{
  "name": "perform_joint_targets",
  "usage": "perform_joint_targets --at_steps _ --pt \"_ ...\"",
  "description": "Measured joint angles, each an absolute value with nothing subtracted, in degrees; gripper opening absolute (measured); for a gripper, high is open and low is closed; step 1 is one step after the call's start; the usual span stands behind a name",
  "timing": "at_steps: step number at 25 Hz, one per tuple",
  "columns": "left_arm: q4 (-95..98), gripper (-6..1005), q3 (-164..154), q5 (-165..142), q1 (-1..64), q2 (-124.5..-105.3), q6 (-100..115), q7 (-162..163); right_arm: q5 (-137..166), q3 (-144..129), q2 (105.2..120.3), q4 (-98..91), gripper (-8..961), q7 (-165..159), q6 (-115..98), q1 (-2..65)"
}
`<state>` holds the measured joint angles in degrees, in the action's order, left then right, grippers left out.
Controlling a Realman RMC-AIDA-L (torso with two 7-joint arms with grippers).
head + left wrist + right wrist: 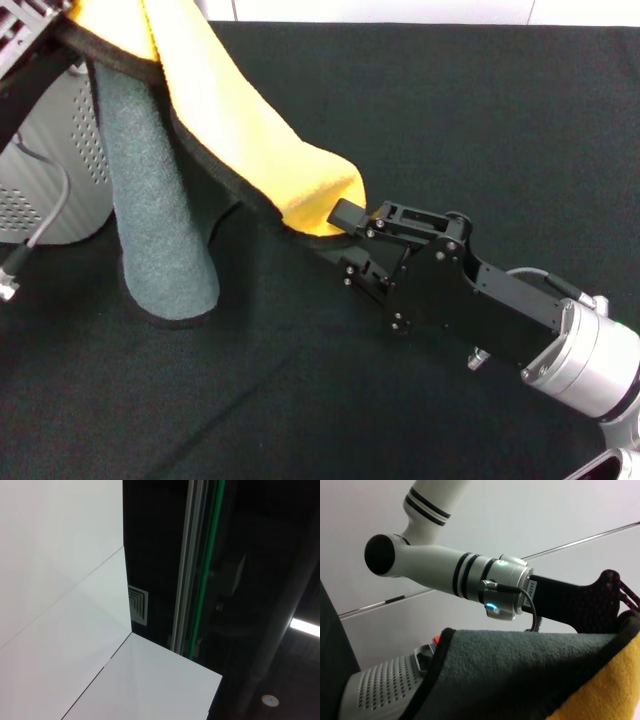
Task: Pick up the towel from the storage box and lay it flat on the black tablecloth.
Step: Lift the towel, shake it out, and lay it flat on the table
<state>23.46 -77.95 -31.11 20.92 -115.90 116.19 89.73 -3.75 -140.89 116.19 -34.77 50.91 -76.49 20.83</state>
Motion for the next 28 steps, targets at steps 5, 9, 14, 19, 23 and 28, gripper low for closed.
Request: perform_joint_targets --at_steps 5,9,14,19,23,28 --pt "23.3 23 -78.0 -31.1 20.7 -115.97 116.2 89.7 -4.5 -140.9 116.18 -34.8 234 50.9 -76.8 20.8" --pt "23.1 23 -78.2 -31.2 20.5 -116.00 116.2 89.5 -5.4 -141.0 116.19 -35.5 133 50.2 -77.0 20.6" --pt "22.8 23 -78.1 -32.2 20.2 -116.01 116.2 88.3 -7.1 -141.4 116.19 -36.8 -1 46.5 -77.3 19.5" --pt "22.8 24 -78.0 -32.6 20.1 -115.91 116.3 87.9 -8.6 -140.8 116.18 -36.0 -1 37.1 -80.7 19.0" --pt "22.8 24 -78.0 -32.6 19.8 -115.56 116.3 87.9 -8.7 -140.7 115.86 -35.1 -1 29.3 -82.0 18.8" --pt "22.8 24 -78.0 -32.7 19.9 -115.47 116.3 87.3 -8.7 -139.9 115.80 -30.8 -1 19.5 -86.8 18.9"
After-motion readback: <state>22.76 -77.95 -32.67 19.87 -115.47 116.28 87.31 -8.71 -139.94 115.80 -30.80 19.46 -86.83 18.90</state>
